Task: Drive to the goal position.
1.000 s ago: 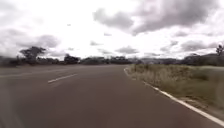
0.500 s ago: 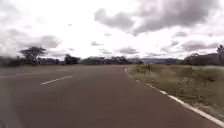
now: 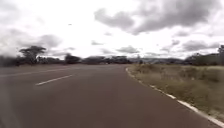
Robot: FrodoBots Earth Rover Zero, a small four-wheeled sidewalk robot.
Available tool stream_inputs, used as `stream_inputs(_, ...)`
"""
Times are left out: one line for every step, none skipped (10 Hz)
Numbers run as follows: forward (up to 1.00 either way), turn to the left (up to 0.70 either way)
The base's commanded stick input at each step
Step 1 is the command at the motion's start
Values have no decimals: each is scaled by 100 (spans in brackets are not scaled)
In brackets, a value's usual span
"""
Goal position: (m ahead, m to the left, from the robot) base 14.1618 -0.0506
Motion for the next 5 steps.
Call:
stream_inputs(69,-14)
stream_inputs(69,-14)
stream_inputs(69,-14)
stream_inputs(69,-10)
stream_inputs(69,-5)
